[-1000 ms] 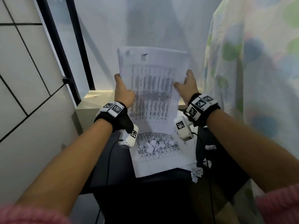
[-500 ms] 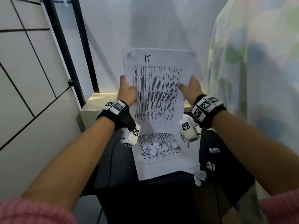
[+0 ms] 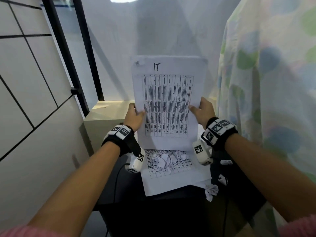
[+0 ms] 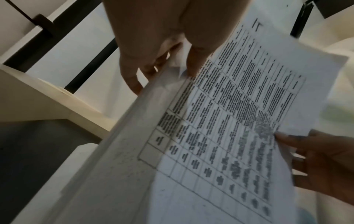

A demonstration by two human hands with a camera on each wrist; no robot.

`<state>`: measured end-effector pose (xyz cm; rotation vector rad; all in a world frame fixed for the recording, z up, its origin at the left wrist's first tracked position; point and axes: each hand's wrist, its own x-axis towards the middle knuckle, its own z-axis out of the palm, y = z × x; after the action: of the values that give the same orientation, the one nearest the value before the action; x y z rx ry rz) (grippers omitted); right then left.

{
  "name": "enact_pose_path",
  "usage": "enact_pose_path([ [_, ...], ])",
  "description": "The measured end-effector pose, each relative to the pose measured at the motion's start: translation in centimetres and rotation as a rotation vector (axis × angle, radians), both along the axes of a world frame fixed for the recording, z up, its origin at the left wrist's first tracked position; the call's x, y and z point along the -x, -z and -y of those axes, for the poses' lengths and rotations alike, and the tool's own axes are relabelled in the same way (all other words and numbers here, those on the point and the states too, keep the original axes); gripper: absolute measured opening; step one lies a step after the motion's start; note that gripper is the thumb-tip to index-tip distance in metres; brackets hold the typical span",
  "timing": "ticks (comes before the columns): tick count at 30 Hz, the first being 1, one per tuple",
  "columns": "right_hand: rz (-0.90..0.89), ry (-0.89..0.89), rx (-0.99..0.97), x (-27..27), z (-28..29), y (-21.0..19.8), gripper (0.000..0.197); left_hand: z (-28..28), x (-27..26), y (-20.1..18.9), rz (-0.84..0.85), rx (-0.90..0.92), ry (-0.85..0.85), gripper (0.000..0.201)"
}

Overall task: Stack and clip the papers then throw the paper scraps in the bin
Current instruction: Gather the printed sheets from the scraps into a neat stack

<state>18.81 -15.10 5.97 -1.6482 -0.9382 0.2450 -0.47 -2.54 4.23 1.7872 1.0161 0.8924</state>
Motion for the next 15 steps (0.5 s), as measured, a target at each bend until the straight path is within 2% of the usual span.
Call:
enact_pose_path([
  [2,0.003,0.048,-0.061,-0.6,-0.1,-0.6,0.01,-0.9,0.2,1.1,-0.068,0.07,-0.026,0.048],
  [3,-0.009,0.076,-0.089,-1.0,0.0,-0.9,0.01,-1.3,0.5,2.0,-0.155,0.106,-0.044,0.055],
  [6,-0.069,0.187,-0.162,-2.7,0.2,-1.8,0.021,-1.6,1.5,4.7,-0.631,0.181,-0.061,0.08],
  [8,-0.131,0.256,-0.206,-3.9,0.3,-2.2,0.024,-1.4,1.8,5.9,-0.827,0.205,-0.052,0.092],
  [10,-0.167,0.304,-0.219,-4.7,0.6,-2.6,0.016,-1.2,1.5,6.2,-0.874,0.223,-0.067,0.104],
  [13,-0.188,0.354,-0.262,-5.8,1.2,-2.6,0.032,-0.6,0.0,6.1,-0.943,0.24,-0.051,0.118],
  [15,-0.199,0.369,-0.267,-6.2,1.5,-2.3,0.036,-0.5,-0.9,6.4,-1.006,0.249,-0.033,0.119],
])
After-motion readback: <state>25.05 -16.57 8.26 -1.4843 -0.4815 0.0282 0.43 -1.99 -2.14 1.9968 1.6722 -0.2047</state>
